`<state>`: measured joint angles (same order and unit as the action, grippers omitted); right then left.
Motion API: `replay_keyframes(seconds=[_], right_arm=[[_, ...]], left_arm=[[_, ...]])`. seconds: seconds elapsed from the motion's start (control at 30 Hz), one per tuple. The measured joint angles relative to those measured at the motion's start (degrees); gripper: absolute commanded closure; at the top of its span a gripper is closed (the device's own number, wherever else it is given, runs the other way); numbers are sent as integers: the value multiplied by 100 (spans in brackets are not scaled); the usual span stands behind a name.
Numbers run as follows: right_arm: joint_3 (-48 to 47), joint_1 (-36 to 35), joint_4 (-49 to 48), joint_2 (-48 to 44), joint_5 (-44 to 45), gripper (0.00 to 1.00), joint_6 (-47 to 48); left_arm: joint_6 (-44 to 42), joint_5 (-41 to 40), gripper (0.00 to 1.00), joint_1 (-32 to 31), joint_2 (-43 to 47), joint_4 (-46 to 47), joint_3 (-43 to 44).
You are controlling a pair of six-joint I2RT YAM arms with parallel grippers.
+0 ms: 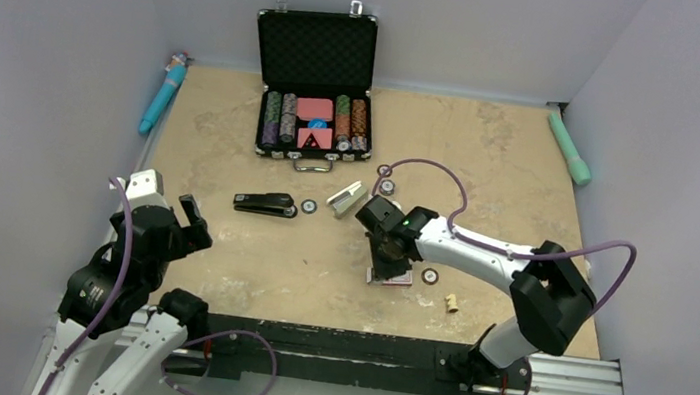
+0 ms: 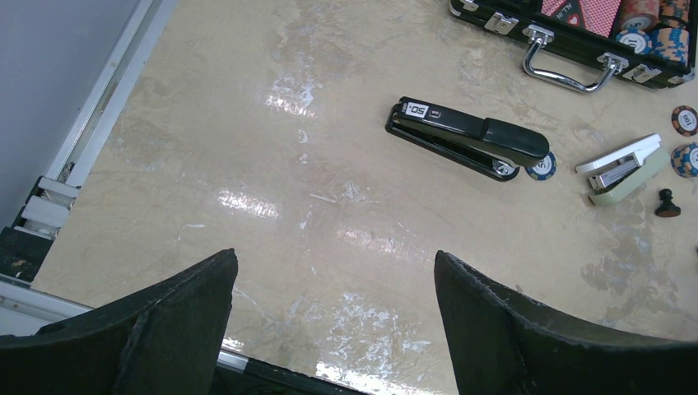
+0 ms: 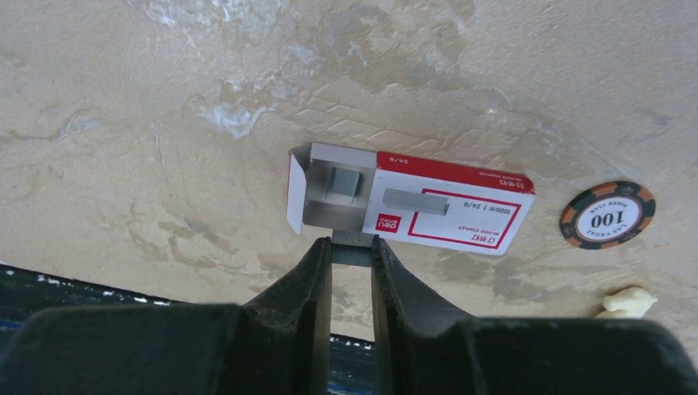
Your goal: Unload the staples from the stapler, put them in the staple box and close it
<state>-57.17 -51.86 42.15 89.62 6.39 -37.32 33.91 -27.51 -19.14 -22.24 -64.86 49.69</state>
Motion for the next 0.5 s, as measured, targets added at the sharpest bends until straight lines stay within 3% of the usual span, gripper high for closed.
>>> replay_keyframes(seconds=[0.5], right_arm=[[289,-81,-118,-138,-470,100,7]], left_arm=[[9,-42,8,0,26,-50,0]])
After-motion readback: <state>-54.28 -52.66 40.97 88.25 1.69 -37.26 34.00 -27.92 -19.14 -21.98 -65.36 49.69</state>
